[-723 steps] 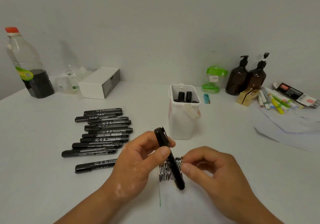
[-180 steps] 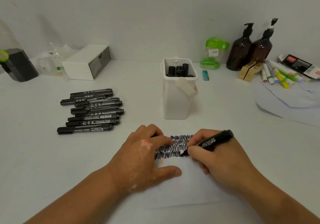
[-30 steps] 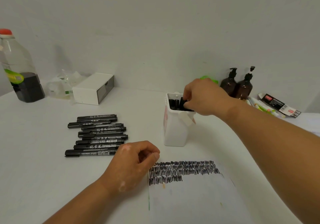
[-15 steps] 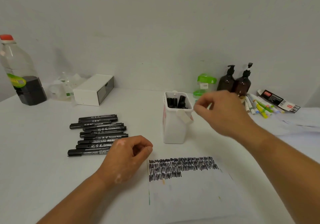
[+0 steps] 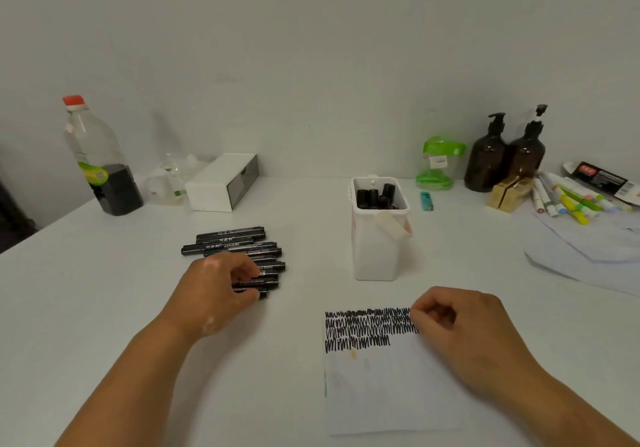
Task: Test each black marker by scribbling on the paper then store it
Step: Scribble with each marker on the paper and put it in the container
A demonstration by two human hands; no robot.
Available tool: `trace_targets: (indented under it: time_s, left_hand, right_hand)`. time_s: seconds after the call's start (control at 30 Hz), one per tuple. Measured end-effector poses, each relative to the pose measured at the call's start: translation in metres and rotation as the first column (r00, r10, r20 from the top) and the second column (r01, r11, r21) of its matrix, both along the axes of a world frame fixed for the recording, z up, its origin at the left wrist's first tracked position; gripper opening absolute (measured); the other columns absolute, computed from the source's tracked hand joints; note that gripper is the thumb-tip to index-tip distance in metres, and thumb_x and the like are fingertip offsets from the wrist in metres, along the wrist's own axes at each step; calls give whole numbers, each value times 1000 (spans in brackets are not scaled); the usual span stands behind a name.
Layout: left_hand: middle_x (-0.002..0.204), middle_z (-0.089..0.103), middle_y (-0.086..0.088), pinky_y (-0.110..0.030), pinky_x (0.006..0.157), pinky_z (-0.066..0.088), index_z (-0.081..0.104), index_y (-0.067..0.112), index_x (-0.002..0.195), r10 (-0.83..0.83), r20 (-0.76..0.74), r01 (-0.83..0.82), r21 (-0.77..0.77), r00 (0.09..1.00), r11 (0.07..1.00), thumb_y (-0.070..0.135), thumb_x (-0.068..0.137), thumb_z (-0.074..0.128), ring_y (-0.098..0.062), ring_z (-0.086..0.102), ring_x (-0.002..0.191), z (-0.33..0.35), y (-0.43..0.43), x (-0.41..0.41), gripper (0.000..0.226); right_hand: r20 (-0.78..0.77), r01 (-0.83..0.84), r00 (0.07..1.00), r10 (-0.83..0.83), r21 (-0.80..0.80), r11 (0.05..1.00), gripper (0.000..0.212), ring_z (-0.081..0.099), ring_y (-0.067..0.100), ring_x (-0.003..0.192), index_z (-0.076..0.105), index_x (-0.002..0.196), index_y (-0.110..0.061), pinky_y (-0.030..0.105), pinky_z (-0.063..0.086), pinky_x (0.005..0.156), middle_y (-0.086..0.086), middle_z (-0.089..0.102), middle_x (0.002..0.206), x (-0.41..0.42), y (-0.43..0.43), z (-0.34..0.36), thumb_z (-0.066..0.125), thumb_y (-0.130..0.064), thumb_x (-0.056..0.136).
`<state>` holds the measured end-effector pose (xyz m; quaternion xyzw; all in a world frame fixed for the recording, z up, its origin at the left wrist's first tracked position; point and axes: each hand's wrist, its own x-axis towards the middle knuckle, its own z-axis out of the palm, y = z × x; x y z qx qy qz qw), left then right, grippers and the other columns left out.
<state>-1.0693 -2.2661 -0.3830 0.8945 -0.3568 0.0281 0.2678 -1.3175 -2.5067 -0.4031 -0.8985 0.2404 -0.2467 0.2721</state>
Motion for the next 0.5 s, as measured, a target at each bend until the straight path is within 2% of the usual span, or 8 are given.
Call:
trace_targets:
  time_s: [0.13, 0.23, 0.3, 0.37, 0.43, 0.5]
  left_hand:
    - [88, 65, 15, -9, 66, 39, 71, 30, 96, 65, 37, -68, 75, 997, 995, 22, 73, 84, -2, 60, 80, 0, 8, 6, 28]
    - [84, 64, 15, -4, 61, 34, 71, 30, 93, 55, 33, -59, 132, 998, 989, 19, 75, 83, 1, 57, 73, -3, 7, 7, 24]
    - [79, 61, 18, -3, 59, 34, 72, 29, 93, 28, 33, -33, 154, 999, 988, 20, 76, 82, 5, 54, 70, -5, 4, 6, 22]
    - [81, 61, 18, -5, 60, 37, 71, 31, 93, -22, 30, 16, 181, 999, 983, 22, 79, 80, 3, 56, 71, -7, 0, 3, 20]
    - [85, 62, 17, -13, 66, 46, 70, 35, 91, -84, 26, 78, 198, 996, 977, 26, 82, 78, -1, 59, 75, -7, -5, -4, 16]
    - [87, 64, 18, -17, 72, 50, 71, 35, 93, -163, 29, 158, 137, 986, 978, 27, 84, 77, -1, 61, 78, -7, -13, -15, 13]
  right_hand:
    - [15, -25, 1000, 24, 22, 999, 20, 58, 4, 59, 70, 63, -34, 13, 44, 62, -20, 66, 61, -7, 1, -1, 78, -24, 78]
    - [28, -7, 1000, 6, 40, 999, 19, 58, 4, 59, 71, 63, -33, 13, 43, 61, -18, 65, 59, -8, -2, 1, 79, -25, 78]
    - [40, -6, 999, 4, 52, 999, 19, 59, 4, 59, 71, 63, -33, 12, 43, 61, -18, 65, 58, -9, -3, 2, 79, -25, 78]
    - [49, -8, 999, 5, 59, 998, 18, 58, 4, 58, 72, 63, -33, 12, 43, 61, -18, 64, 58, -9, -2, 3, 79, -25, 77]
    - [58, -12, 998, 8, 62, 998, 18, 56, 3, 56, 71, 63, -32, 12, 42, 60, -18, 64, 58, -10, -1, 3, 79, -24, 77]
    - [62, -20, 998, 16, 67, 998, 18, 55, 4, 56, 71, 63, -32, 12, 42, 59, -18, 64, 58, -10, 0, 4, 79, -23, 78]
